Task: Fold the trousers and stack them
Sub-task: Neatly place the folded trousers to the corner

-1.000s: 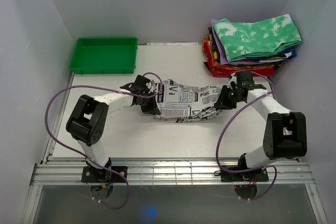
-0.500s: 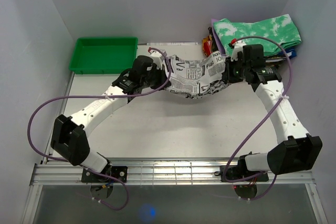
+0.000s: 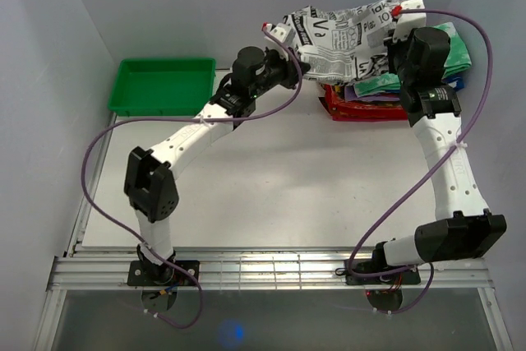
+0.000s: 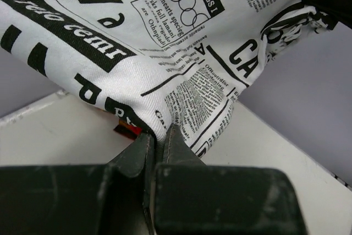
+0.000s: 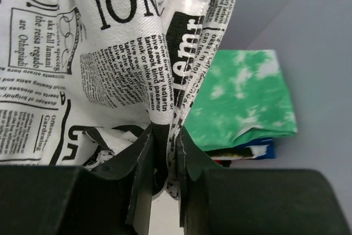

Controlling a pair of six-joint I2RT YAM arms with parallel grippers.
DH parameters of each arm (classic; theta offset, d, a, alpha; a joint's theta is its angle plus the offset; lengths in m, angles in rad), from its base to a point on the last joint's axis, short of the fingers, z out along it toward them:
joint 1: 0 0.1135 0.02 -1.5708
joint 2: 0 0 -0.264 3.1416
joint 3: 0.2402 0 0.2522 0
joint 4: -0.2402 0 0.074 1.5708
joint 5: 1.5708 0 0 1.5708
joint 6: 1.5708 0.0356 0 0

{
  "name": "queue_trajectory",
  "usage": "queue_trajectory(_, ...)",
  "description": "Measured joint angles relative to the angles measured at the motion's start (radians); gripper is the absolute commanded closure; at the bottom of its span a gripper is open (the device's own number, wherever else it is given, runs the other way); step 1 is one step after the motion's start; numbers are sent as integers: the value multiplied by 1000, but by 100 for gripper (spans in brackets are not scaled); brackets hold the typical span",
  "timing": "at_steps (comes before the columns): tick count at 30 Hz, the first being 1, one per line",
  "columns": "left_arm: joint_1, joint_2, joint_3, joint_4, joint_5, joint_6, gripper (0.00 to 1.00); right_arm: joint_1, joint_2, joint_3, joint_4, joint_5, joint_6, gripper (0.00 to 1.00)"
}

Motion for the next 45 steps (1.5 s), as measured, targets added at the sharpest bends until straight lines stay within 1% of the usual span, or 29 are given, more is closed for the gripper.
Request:
queue_trajectory(3, -2, 159, 146, 61, 5, 1, 100, -40, 55, 3, 132, 58, -55, 92)
queue_trajectory(6, -3, 319, 296, 122, 15, 0, 100, -97, 154, 52, 233, 98, -105, 92)
queue_trajectory(9, -9, 495, 486, 174, 32, -14, 100, -163, 263, 144, 292, 114, -140, 92)
queue_trajectory(11, -14, 593, 583, 221, 49, -28, 100, -209, 323, 193, 324, 119, -157, 92)
queue_trajectory(13, -23, 672, 645, 289, 70, -42, 100, -247, 373, 234, 348, 124, -181, 92)
queue_trajectory(18, -56, 761, 680, 440, 91, -36, 100, -282, 454, 302, 380, 135, -249, 92)
queue_trajectory(23, -82, 818, 732, 508, 89, -15, 100, -303, 479, 311, 394, 150, -307, 92)
queue_trajectory(26, -97, 878, 810, 527, 82, 7, 100, -308, 469, 267, 458, 175, -350, 92)
queue_trajectory(32, -119, 953, 831, 555, 46, 45, 100, -313, 459, 167, 526, 228, -402, 92)
queue_trajectory(33, -120, 968, 840, 559, 43, 54, 97, -313, 459, 155, 527, 237, -409, 92)
queue_trajectory(35, -120, 991, 850, 576, 41, 68, 88, -313, 466, 138, 534, 252, -422, 92)
queue_trajectory(36, -121, 997, 850, 580, 39, 74, 82, -313, 468, 128, 545, 261, -429, 92)
queue_trajectory(37, -121, 999, 850, 586, 37, 80, 72, -313, 473, 118, 558, 269, -436, 92)
queue_trajectory(38, -121, 999, 850, 590, 36, 87, 68, -313, 479, 108, 574, 278, -445, 92)
queue_trajectory(40, -120, 999, 851, 599, 31, 100, 62, -313, 488, 79, 628, 298, -476, 92)
queue_trajectory(45, -92, 999, 850, 603, 16, 117, 55, -314, 542, 77, 745, 397, -575, 91)
